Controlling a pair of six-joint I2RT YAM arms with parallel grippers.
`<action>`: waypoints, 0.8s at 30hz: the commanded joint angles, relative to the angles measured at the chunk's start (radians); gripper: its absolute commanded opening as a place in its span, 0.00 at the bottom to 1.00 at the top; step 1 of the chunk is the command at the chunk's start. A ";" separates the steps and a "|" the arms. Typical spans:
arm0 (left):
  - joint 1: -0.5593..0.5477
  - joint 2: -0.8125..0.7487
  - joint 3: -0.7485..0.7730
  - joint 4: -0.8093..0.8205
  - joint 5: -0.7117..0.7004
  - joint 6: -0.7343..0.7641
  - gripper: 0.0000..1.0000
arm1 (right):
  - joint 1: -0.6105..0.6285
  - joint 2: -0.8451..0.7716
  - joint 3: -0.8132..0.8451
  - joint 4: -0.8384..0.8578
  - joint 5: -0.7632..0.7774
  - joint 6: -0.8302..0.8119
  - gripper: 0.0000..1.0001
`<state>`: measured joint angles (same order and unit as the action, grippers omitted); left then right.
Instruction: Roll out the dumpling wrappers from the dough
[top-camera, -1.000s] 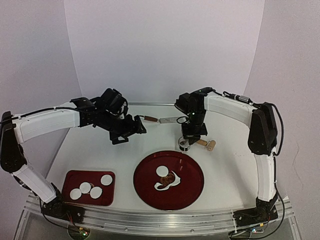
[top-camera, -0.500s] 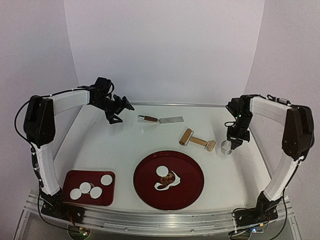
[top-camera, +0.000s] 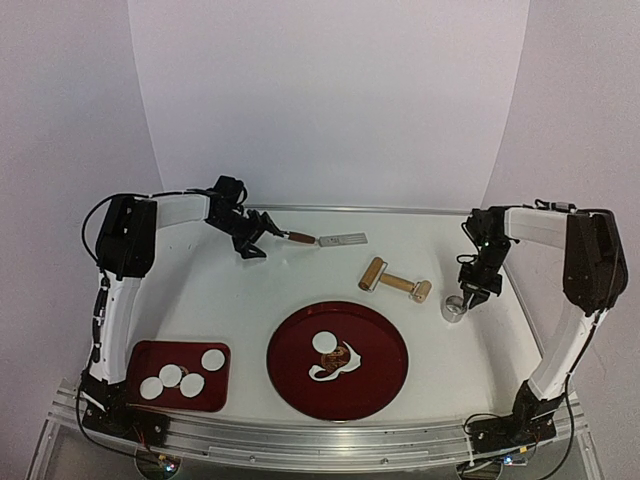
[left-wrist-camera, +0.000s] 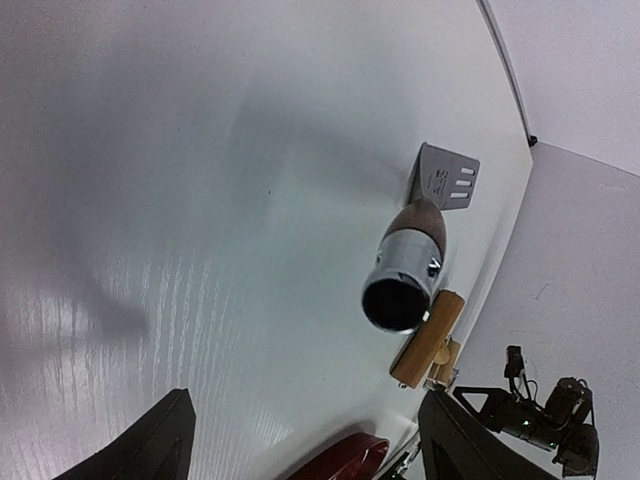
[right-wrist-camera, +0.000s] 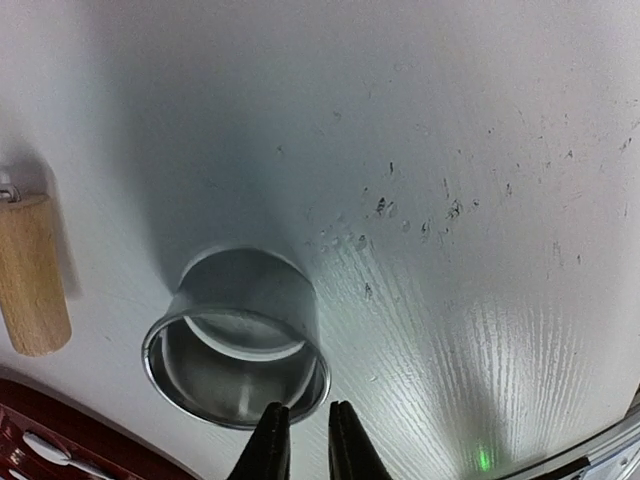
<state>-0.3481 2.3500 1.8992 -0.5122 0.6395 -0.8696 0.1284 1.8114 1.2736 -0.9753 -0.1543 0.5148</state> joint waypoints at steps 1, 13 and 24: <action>-0.003 0.055 0.083 0.123 0.068 -0.059 0.78 | -0.007 0.031 0.023 0.015 -0.005 -0.008 0.17; -0.003 0.171 0.170 0.301 0.113 -0.170 0.66 | -0.010 0.005 0.030 0.015 -0.009 -0.015 0.41; -0.015 0.224 0.201 0.351 0.136 -0.208 0.31 | -0.010 -0.025 0.043 0.017 0.008 -0.032 0.55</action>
<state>-0.3535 2.5669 2.0556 -0.2160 0.7574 -1.0568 0.1230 1.8400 1.2805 -0.9565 -0.1658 0.4969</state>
